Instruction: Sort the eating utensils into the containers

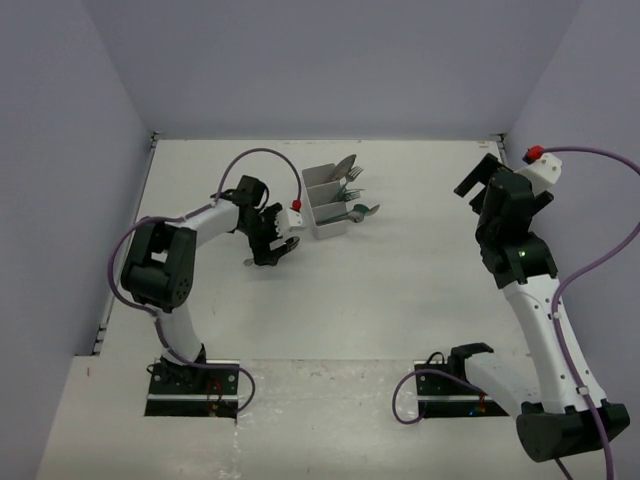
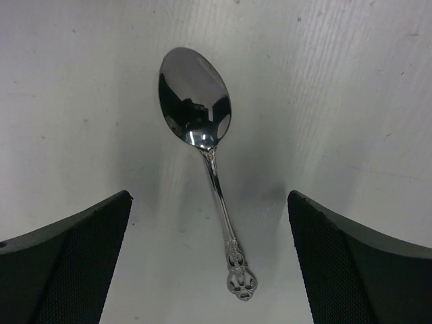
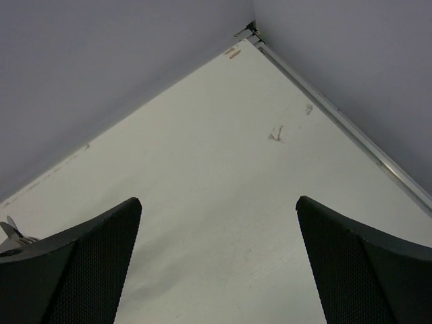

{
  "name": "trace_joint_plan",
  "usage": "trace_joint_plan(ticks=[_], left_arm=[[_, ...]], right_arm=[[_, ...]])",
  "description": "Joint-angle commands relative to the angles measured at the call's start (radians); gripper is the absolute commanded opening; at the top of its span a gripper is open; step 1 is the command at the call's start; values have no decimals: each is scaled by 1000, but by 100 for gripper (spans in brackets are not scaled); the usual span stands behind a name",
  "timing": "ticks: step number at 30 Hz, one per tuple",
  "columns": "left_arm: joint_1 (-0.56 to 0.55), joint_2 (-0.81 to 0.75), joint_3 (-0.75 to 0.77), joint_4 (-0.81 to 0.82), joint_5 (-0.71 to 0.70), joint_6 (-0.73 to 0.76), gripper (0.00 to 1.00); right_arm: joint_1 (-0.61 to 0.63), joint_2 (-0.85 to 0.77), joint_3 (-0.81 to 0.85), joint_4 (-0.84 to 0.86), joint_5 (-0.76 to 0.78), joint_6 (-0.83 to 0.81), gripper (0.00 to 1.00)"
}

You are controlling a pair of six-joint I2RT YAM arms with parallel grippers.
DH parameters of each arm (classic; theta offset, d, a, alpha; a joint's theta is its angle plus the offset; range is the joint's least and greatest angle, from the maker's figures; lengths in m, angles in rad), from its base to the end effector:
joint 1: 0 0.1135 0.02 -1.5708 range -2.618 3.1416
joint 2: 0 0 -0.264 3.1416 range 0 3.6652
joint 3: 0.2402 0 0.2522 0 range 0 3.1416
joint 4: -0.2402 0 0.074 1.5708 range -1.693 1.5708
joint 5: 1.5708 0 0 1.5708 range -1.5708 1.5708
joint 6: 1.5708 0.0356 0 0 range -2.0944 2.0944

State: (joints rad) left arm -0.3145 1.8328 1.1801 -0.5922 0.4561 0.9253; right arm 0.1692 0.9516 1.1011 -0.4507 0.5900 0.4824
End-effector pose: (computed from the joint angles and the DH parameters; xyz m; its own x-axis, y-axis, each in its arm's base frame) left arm 0.3312 -0.1242 0.1670 -0.2130 0.8234 -0.5259 0.9674 0.2533 0.0047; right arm 0.1995 0.0140 0.3936 -0.0810 0.3772 -0.9226 0.4757 0.8280 0.2968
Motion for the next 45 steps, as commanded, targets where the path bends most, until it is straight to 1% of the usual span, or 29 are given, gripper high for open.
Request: trace_joint_plan(ticks=[1,3,4,5,6,9,10,12,13,14,17,19,22,25,26,28,29,30,31,32,34,35,36,37,38,40,41,42,45], left_arm=[[-1,14,-34,81,-76,-68,98],[-1,32,-31,97,-103,-74,93],[-1,39,-30,94,-106,-69,85],[-1,43,-28,92,-108,-72,79],[-3,51,-30,88,-120,-75,64],[-8,65,-24,86,-154,-83,48],[-8,66,-25,81,-158,-77,35],[-9,74,-27,45,-151,-37,27],[-9,74,-28,32,-142,-23,12],[-9,74,-30,22,-134,-19,0],[-9,71,-10,-20,-100,21,0],[-3,51,24,-26,-91,3,0],[23,-3,117,-40,-25,-37,0],[40,-84,161,90,38,-170,0],[40,-111,147,201,41,-260,0],[43,-205,118,290,67,-298,0],[43,-240,65,419,62,-356,0],[43,-309,38,483,64,-388,0],[43,-338,12,553,81,-426,0],[43,-389,-57,741,148,-524,0],[31,-415,-120,912,235,-601,0],[3,-414,-164,1074,254,-682,0],[-11,-400,-177,1142,265,-718,0],[-23,-383,-183,1269,268,-761,0],[-35,-330,-177,1320,274,-852,0],[-38,-267,-145,1396,383,-916,0],[-41,-210,-113,1417,450,-994,0],[-50,-160,-103,1486,490,-1031,0],[-63,-109,-102,1543,526,-1040,0]], right_arm=[[-5,13,13,-6,50,8,99],[-4,18,8,-8,50,16,99],[-4,19,6,-8,51,18,99],[-4,24,6,-8,51,18,99],[-5,27,6,-8,51,18,99],[-4,27,5,-9,54,16,99],[-4,26,3,-8,57,15,99],[-4,24,0,-3,63,10,99],[-4,23,-3,0,65,7,99],[-4,24,-6,1,68,7,99],[-4,27,-15,12,65,5,99],[-4,30,-17,12,59,8,99],[-4,18,-23,12,38,21,99],[-4,-22,-56,35,34,36,99],[-4,-36,-64,40,33,42,99],[-5,-82,-85,47,31,53,99],[-4,-100,-95,58,27,51,99],[-4,-117,-104,79,25,48,99],[-4,-132,-118,89,25,42,99],[-4,-157,-127,111,21,21,99],[-5,-168,-127,121,14,6,99],[-8,-166,-124,121,14,2,99],[-10,-162,-119,121,10,-4,99],[-10,-157,-115,121,8,-5,99],[-10,-149,-113,121,13,2,99],[-13,-145,-116,127,19,8,99],[-14,-143,-119,144,19,8,99],[-17,-142,-124,153,11,4,99],[-23,-136,-122,153,4,5,99]])
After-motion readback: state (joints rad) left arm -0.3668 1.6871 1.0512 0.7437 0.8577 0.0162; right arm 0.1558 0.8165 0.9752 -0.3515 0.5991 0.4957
